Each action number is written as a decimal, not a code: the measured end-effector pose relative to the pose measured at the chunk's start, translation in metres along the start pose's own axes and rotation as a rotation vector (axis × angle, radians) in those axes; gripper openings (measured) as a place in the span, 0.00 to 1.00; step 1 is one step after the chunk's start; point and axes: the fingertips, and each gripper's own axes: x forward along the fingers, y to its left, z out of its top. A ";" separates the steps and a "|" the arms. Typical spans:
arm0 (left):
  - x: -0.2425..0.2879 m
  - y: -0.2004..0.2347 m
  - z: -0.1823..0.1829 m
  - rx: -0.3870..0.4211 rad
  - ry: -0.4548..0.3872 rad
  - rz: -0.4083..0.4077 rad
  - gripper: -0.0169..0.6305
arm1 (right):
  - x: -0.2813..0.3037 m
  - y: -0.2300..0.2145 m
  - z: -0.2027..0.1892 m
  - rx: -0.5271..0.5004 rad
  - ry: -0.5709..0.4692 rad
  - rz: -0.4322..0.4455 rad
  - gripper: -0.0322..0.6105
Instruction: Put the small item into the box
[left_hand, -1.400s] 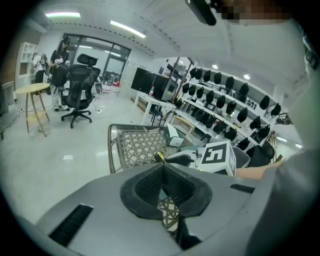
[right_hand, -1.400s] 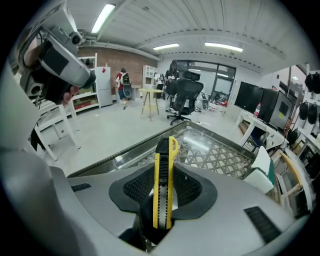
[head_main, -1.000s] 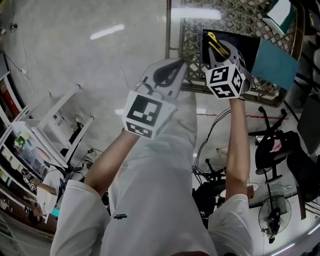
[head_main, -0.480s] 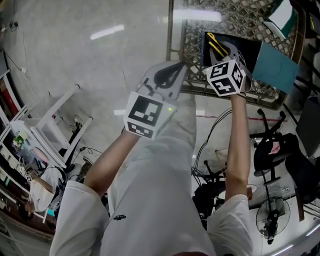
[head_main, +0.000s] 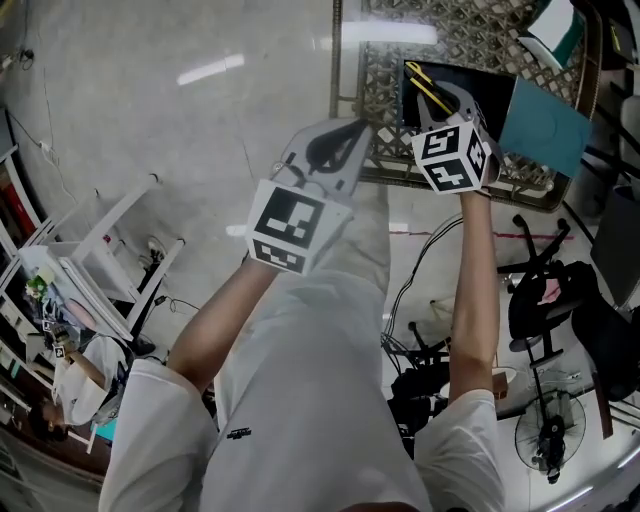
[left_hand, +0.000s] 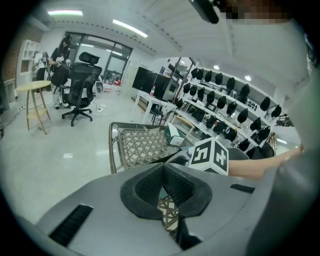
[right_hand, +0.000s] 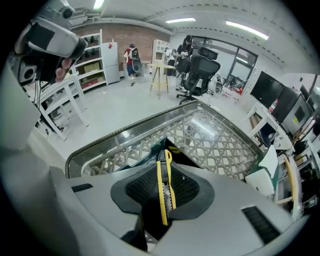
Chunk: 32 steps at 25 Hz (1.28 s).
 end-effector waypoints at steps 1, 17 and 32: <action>-0.002 -0.001 0.002 0.004 -0.003 -0.002 0.03 | -0.003 0.000 0.001 0.004 -0.004 -0.004 0.17; -0.062 -0.030 0.028 0.046 -0.065 -0.045 0.03 | -0.093 0.030 0.019 0.163 -0.051 -0.075 0.07; -0.137 -0.052 0.057 0.070 -0.144 -0.089 0.03 | -0.224 0.062 0.078 0.368 -0.240 -0.201 0.05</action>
